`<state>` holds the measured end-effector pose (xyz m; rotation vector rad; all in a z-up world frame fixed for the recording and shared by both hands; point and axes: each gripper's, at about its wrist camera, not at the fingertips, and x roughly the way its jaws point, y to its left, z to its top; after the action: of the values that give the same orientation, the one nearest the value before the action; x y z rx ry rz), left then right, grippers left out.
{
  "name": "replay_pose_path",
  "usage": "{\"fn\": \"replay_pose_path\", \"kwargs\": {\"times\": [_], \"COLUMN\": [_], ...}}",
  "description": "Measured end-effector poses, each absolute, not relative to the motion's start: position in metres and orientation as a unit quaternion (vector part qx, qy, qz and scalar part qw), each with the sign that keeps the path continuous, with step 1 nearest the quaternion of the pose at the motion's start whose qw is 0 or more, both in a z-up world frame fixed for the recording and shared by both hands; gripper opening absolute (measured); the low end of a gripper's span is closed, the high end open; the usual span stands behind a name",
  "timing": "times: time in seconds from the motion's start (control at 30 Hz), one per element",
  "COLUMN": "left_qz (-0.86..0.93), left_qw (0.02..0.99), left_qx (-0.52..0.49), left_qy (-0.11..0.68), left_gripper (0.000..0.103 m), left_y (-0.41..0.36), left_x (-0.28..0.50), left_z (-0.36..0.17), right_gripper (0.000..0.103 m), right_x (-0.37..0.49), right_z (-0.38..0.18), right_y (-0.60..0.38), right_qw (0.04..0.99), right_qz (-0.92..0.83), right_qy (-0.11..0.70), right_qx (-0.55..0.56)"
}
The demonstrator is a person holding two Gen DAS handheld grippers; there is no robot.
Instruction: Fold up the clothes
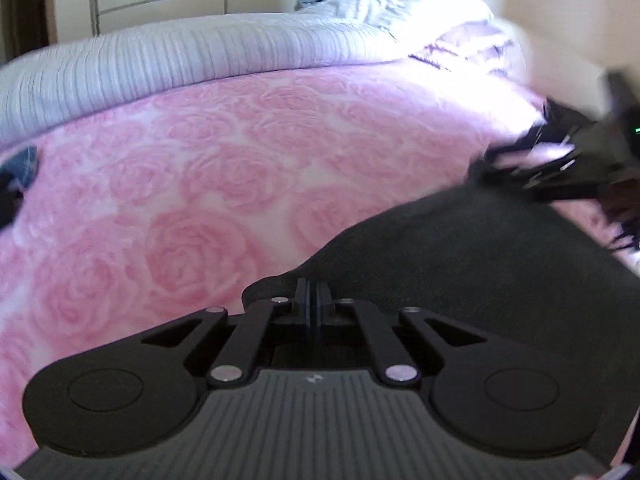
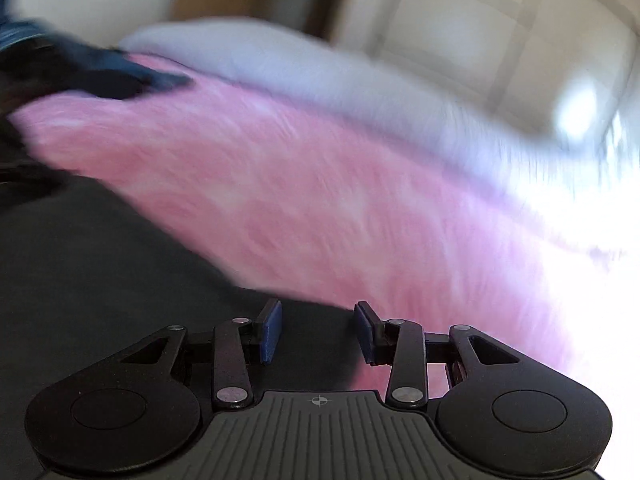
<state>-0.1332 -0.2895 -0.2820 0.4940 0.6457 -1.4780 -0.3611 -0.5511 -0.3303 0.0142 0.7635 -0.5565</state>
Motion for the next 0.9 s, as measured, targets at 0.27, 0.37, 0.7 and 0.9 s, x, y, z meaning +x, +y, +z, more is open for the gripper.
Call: {"fn": "replay_pose_path", "kwargs": {"times": [0.27,0.37,0.7,0.9], "left_qz": [-0.645,-0.639,-0.641,-0.624], "left_qw": [0.671,0.681,0.683,0.693], "left_qx": [0.223,0.216,0.197,0.196], "left_qy": [0.289,0.285,0.289,0.304], "left_gripper": [0.001,0.004,0.012,0.012], "left_y": [-0.295,-0.279,-0.183,-0.172], "left_x": [-0.136,-0.141,-0.174,-0.185], "left_z": [-0.279,-0.266,-0.259,-0.275], "right_gripper": [0.041,0.041,0.041,0.041], "right_x": [-0.39,-0.411,-0.497,-0.513], "right_z": [-0.306,-0.29,-0.299,-0.31], "right_y": [-0.541,-0.497,-0.365,-0.349], "right_qw": [0.892,0.902,0.932,0.921], "right_qz": [-0.287,-0.284,-0.213,-0.234], "right_qy": [0.347,0.326,0.284,0.298], "right_qx": [0.035,0.015,0.076,0.088]}}
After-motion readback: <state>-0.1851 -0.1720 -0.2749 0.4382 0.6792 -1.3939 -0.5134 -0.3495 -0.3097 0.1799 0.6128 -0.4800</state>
